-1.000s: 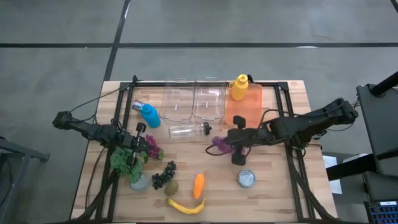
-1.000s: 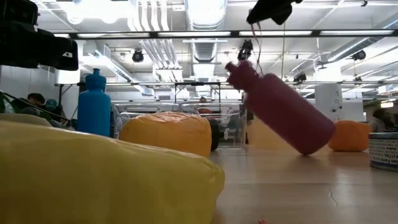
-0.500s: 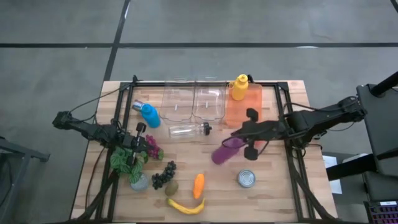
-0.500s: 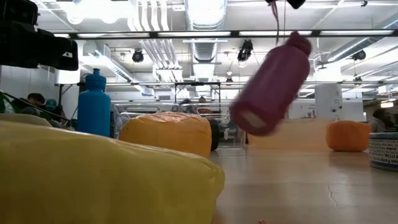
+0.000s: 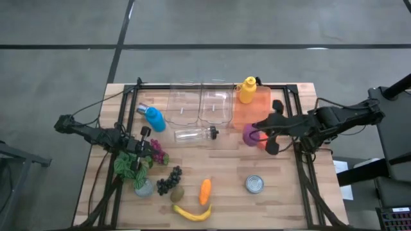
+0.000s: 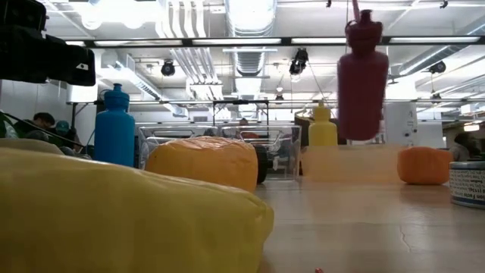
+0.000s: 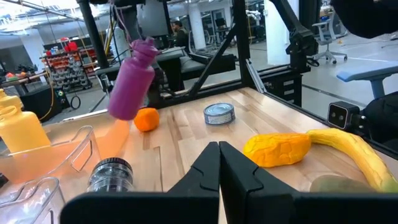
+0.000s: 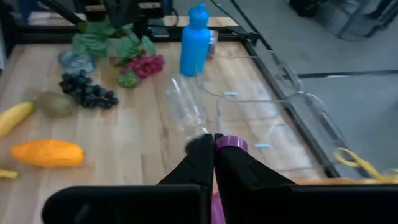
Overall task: Pick & Place Food Item
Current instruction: Put the purple water bottle into the orange bin
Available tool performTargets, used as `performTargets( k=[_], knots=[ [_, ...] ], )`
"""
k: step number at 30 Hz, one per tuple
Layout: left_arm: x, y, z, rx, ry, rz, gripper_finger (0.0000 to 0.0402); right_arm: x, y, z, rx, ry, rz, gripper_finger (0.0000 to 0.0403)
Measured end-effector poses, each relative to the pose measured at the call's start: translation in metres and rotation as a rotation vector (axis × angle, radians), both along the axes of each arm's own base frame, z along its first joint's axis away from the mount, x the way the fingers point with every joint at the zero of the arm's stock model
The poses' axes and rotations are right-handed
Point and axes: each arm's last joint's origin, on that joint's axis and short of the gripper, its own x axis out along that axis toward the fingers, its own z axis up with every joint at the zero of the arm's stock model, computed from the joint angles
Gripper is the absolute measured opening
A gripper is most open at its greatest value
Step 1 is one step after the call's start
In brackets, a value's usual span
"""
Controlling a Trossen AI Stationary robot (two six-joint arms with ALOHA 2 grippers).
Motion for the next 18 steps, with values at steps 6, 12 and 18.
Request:
performTargets(
  k=[6, 12, 18],
  knots=[
    [0.0, 0.0, 0.0, 0.0, 0.0, 0.0, 0.0001, -0.015, -0.009, 0.02, -0.028, 0.003, -0.081, 0.0008],
    [0.0, 0.0, 0.0, 0.0, 0.0, 0.0, 0.0001, -0.019, -0.018, 0.036, -0.071, -0.034, -0.188, 0.0008],
    [0.0, 0.0, 0.0, 0.0, 0.0, 0.0, 0.0001, -0.019, -0.021, 0.039, -0.138, -0.073, -0.277, 0.0008]
  ],
)
